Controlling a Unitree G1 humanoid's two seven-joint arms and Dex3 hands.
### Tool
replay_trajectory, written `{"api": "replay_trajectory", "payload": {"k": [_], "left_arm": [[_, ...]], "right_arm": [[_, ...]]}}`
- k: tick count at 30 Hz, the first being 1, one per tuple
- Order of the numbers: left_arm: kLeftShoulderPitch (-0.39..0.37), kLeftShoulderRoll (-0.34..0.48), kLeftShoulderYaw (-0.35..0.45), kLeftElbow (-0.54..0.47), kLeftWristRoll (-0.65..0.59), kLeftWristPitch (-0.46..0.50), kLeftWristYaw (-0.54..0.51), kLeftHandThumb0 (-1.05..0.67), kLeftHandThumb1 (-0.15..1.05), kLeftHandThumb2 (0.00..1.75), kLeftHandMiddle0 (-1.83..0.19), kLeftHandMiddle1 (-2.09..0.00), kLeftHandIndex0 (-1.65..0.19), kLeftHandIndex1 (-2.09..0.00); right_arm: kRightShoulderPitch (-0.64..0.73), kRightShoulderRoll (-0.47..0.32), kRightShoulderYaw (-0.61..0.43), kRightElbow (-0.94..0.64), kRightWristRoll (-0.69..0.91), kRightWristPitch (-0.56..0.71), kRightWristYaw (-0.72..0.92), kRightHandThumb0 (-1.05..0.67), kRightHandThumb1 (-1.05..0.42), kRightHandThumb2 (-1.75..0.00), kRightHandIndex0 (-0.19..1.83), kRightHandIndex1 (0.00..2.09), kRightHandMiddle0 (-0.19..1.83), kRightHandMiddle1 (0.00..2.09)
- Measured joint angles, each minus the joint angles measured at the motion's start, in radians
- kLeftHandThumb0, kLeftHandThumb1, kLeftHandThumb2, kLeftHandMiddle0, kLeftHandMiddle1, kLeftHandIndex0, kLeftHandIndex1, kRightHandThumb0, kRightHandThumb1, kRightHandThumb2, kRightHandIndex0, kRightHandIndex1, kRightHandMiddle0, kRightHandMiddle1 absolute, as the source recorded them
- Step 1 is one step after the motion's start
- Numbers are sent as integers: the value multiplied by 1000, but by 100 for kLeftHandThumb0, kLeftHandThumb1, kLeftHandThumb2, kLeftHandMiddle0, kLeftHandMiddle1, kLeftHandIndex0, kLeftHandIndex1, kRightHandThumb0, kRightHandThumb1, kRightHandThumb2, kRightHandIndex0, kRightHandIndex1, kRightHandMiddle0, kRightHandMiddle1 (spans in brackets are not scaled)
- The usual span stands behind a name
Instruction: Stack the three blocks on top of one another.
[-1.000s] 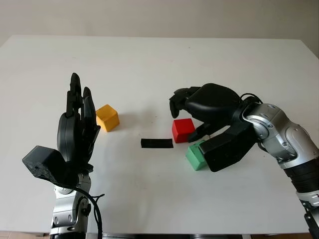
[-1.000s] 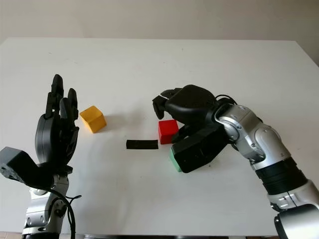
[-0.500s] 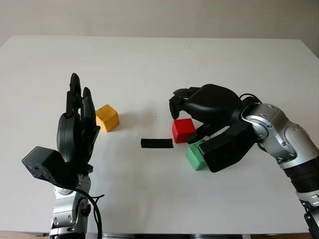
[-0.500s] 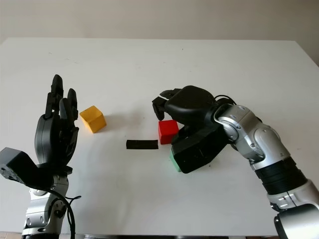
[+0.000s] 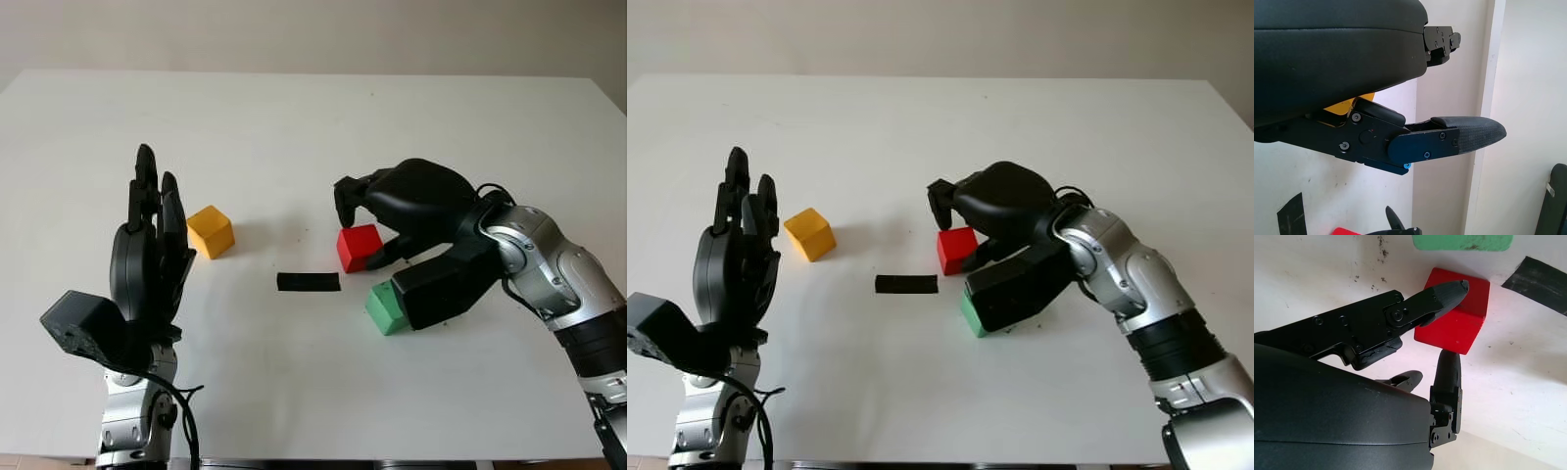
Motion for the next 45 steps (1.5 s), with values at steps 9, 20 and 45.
{"api": "replay_trajectory", "payload": {"k": [9,20,45], "left_arm": [[0,0,-1,0,-1,0,1,-74,105,51,8,-5,9,-5],[0,0,-6,-1,-1,2,4,-73,105,51,8,-5,9,-5],[0,-15,-11,-2,8,1,15,-74,105,51,8,-5,9,-5]], "right_arm": [[-48,-1,11,67,-3,-36,3,-43,-99,-5,47,10,30,152],[-232,10,-12,232,213,-181,60,-44,-97,-5,37,3,34,150],[-375,112,44,545,326,-555,168,-49,-93,-5,32,6,41,147]]}}
